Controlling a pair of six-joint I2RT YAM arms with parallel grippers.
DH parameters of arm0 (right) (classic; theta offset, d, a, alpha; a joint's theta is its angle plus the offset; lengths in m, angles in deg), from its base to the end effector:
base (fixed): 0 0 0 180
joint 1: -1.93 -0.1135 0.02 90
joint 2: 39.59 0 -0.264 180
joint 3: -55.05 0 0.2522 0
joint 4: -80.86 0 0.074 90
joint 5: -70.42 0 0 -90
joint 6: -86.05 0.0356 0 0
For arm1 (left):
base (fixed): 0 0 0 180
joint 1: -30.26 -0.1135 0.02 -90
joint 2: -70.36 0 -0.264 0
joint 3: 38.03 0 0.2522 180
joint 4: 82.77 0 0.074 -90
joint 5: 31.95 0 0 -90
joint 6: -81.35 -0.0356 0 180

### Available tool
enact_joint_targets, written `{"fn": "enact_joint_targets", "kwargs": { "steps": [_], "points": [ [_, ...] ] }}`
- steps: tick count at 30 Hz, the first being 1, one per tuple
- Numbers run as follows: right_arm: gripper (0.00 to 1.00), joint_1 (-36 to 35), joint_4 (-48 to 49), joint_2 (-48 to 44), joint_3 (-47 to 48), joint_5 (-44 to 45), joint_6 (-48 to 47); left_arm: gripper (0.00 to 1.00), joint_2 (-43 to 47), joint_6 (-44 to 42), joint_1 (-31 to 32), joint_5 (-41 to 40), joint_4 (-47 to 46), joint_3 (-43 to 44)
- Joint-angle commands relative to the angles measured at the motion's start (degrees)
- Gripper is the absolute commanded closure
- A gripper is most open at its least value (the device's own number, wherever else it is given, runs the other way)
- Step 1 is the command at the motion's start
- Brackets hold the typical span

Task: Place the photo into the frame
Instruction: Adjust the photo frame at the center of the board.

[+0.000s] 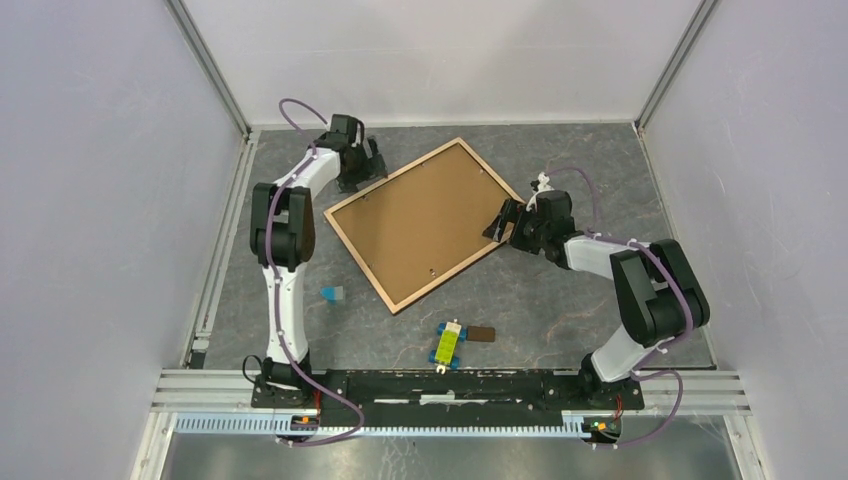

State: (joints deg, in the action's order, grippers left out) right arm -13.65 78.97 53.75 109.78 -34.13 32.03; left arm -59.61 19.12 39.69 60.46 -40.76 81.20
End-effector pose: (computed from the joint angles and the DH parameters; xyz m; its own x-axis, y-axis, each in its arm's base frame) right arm 0.3010 0.0932 0.1492 -0.7671 0.3765 -0.5195 0.0083 0.8154 0.5788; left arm 0.4966 -0.0840 0.1816 -0.7828 -0.3419 -0.5200 -0.1988 0.9292 -0.3116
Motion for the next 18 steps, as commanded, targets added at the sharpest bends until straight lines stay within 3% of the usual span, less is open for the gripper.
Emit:
{"fn": "enact_joint_targets", "kwargs": {
  "steps": [1,9,18],
  "points": [
    [0.09,0.5,0.8,3.7,2.6,0.4,0.8,0.02,0.5,0.3,-0.1,7.1,3.7,-5.0],
    [0.09,1.2,-1.6,11.6,15.4,-0.1,-1.3,0.06,16.7,9.0,0.0,8.7,-8.5,-32.6],
    [0.12,1.2,-6.0,22.1,29.3,-3.5,-4.3,0.09,32.5,14.5,0.1,7.5,-21.6,-54.0]
  ]
}}
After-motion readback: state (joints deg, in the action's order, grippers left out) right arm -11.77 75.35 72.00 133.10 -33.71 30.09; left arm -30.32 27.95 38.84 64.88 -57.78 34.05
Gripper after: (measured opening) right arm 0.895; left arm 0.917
